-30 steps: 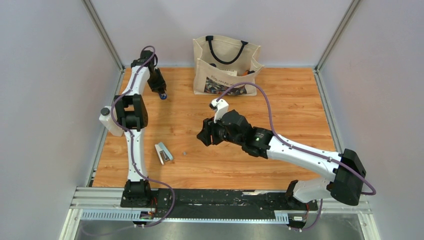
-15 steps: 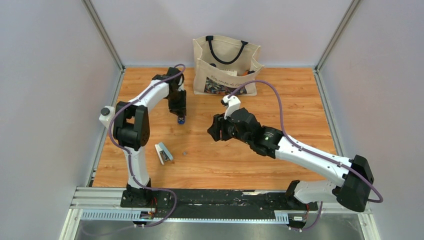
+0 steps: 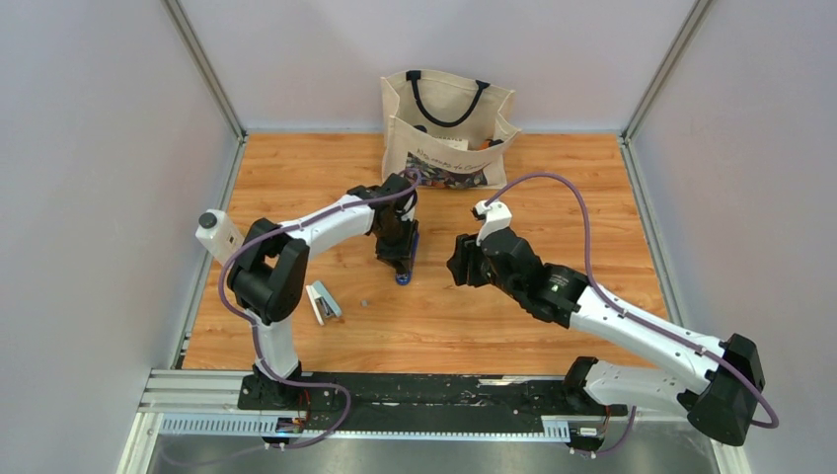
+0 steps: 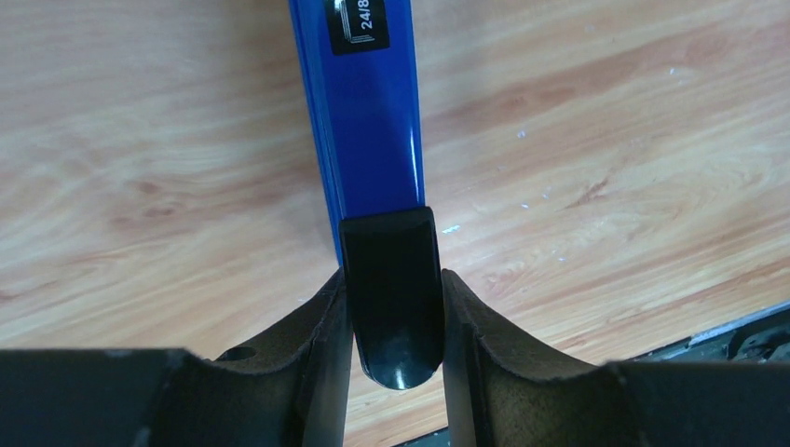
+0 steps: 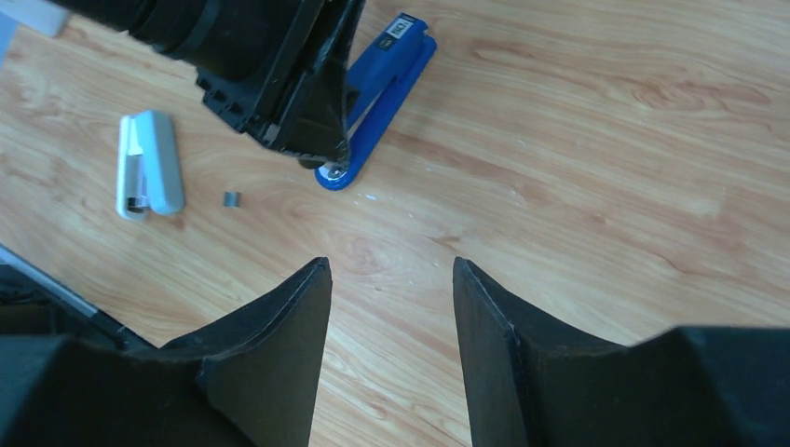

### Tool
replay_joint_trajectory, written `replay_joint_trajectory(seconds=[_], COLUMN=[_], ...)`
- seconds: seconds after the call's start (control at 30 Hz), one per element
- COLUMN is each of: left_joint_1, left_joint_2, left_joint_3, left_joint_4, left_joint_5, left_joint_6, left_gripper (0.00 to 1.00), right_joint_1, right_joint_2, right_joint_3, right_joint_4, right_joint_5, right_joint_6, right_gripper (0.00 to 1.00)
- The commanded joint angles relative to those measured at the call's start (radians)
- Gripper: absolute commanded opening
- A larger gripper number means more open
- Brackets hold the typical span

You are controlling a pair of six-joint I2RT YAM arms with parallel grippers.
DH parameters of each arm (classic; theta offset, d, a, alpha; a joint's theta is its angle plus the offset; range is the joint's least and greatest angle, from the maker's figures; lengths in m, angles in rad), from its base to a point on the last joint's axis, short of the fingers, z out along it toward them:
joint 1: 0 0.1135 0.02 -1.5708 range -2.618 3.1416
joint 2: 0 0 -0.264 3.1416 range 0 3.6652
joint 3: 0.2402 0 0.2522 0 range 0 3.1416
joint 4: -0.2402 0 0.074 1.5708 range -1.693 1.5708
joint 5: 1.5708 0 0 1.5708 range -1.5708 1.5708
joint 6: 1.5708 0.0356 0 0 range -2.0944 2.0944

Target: Unload the staples from the stapler

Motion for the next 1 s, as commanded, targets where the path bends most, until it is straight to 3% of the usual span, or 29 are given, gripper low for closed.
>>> replay_joint_trajectory(seconds=[0.0,0.17,0.37,0.53,0.63,0.77,0.9,0.97], left_joint_1=[-0.06,-0.117,-0.126,-0.135,-0.137,-0.118,-0.017,0.093], left_joint_2=[-0.052,-0.078,-0.136,-0.169,-0.182,-0.224,-0.294,-0.366], left_joint_3=[-0.051,-0.085,-0.116,-0.076,-0.03,0.053,0.085,0.058], left_joint_4=[0.11,0.174,0.187,0.15,0.119,0.037,-0.014,0.015], left_joint_5=[0.042,0.073,0.078,0.075,0.081,0.001,-0.002,0.038], left_joint_6=[-0.078,-0.113,-0.129,-0.127,-0.109,-0.023,0.069,0.104], left_gripper=[0.0,0.03,0.47,0.69,0.76,0.84,0.84,0.8], right_joint_1=[-0.036,-0.078,-0.102,-0.113,-0.116,-0.118,-0.115,-0.101], right_joint_2=[-0.039,-0.032,0.014,0.042,0.059,0.115,0.272,0.351], right_joint_3=[-0.027,-0.051,-0.05,-0.037,-0.027,0.01,0.099,0.166], right_joint_4=[-0.027,-0.021,-0.008,-0.007,-0.008,-0.019,-0.062,-0.108], right_joint_5=[0.035,0.015,-0.013,-0.016,-0.016,-0.03,-0.033,-0.03], right_joint_6=[0.017,0.017,0.008,0.02,0.037,0.075,0.157,0.171], right_gripper=[0.54,0.54,0.55,0.6,0.68,0.7,0.71,0.72])
